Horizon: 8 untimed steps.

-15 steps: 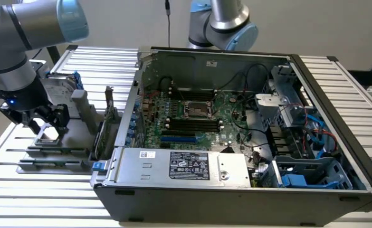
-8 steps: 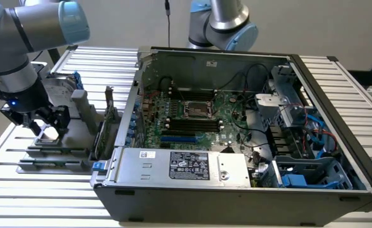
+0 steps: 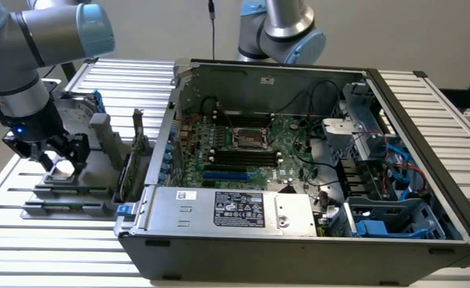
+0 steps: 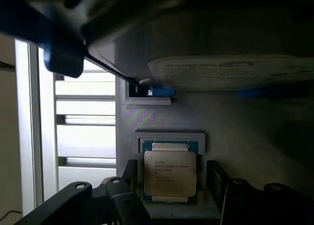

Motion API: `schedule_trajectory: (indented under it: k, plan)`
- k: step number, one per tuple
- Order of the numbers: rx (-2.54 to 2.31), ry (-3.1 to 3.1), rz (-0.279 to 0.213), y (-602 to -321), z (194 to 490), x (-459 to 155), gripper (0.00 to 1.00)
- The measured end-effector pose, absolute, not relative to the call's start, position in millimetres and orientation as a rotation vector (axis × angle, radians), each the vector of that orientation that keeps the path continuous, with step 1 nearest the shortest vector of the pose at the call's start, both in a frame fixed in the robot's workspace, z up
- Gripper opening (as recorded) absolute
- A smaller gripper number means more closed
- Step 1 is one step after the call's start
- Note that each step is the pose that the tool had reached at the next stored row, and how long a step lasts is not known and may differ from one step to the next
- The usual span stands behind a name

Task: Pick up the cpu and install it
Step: 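Pick up the cpu and move it towards the insertion slot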

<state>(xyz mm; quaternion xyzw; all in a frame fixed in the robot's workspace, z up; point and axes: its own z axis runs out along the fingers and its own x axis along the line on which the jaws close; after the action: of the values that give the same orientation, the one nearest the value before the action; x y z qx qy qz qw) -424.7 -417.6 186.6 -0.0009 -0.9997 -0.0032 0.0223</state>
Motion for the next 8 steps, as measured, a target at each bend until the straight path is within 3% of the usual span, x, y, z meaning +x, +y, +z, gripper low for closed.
schedule_trajectory:
  k: [8]
  plan:
    - [-0.002,-3.097,-0.001,-417.4,185.1,-425.5,0.67]
